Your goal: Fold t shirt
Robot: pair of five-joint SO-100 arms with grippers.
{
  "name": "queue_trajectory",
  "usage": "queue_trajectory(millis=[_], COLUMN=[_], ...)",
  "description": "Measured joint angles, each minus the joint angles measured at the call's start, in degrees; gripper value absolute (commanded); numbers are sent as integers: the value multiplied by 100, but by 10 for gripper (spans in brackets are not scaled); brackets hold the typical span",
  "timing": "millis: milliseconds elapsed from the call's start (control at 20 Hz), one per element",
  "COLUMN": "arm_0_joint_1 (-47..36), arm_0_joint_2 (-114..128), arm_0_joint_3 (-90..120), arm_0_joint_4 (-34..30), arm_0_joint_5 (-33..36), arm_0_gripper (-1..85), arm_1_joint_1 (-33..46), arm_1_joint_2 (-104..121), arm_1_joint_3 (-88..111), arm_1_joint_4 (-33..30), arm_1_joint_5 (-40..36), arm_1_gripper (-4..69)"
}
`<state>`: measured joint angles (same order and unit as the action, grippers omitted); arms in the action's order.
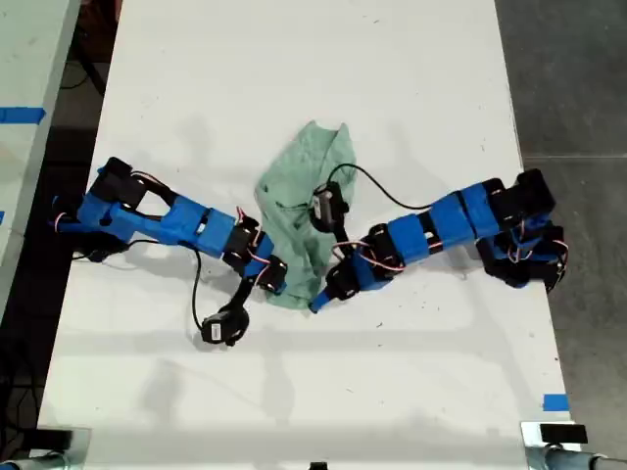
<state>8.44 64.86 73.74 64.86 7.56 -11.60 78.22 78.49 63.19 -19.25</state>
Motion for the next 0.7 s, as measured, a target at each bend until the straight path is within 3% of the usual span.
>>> queue_trajectory(millis=[250,350,400,700], arm_0_joint_1=[0,0,0,-44], arm_0_joint_2=[-158,-185,-185,-193], arm_0_joint_3=[-220,-264,-264,-308], arm_0_joint_4=[9,9,9,-9], arm_0_joint_5=[0,0,0,9], arm_0_gripper=[0,0,0,0], arm_1_joint_1=[141,229,281,439], arm_1_joint_2=[-519,-624,-729,-1090], arm_1_joint_3=[-563,-650,-668,-896], arm_1_joint_4=[-18,-18,-9,114], arm_1_joint_5=[-70,-88,-88,132], arm_1_gripper=[249,124,4,5])
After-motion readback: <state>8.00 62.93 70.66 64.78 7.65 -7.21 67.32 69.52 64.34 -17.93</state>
